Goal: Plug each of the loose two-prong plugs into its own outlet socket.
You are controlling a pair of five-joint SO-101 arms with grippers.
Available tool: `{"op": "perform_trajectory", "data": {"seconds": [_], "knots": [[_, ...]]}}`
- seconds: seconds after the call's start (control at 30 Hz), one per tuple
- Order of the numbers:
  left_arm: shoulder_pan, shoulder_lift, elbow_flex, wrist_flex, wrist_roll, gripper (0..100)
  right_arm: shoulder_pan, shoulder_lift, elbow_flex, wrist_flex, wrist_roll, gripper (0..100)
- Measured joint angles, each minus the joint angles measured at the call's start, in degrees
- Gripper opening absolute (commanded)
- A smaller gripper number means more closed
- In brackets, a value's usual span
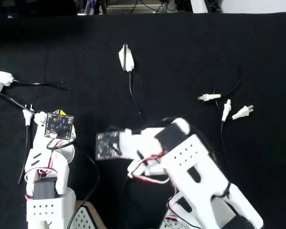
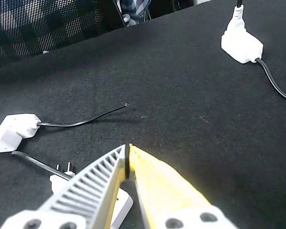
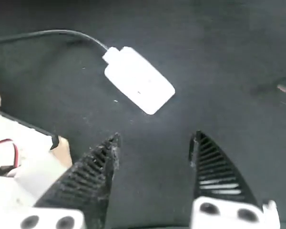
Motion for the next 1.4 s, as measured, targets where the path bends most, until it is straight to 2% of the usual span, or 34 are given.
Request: {"op": "perform_trajectory", "data": {"seconds": [0.17, 0.6, 0.87, 1.0, 1.1, 1.4], "knots": [[0.0, 0.0, 0.0, 0.0, 0.0, 3, -2.3, 0.0, 8.4, -9.9, 0.9, 23.0], [-0.2, 0.0, 0.0, 0.0, 0.0, 3, -4.7, 0.0, 19.8, -22.5, 0.9, 22.9], [-8.4, 0.0, 0.0, 0.0, 0.0, 3, -4.8, 0.0, 23.0, -29.3, 0.9, 22.5], [-12.6, 0.0, 0.0, 1.1, 0.0, 3, -4.8, 0.0, 24.6, -33.0, 0.9, 12.1], [-13.1, 0.0, 0.0, 1.9, 0.0, 3, -4.9, -1.1, 26.3, -35.4, 0.9, 3.9], [-13.4, 0.0, 0.0, 2.2, 0.0, 3, -5.0, -1.2, 26.8, -37.5, 0.9, 2.5]]}}
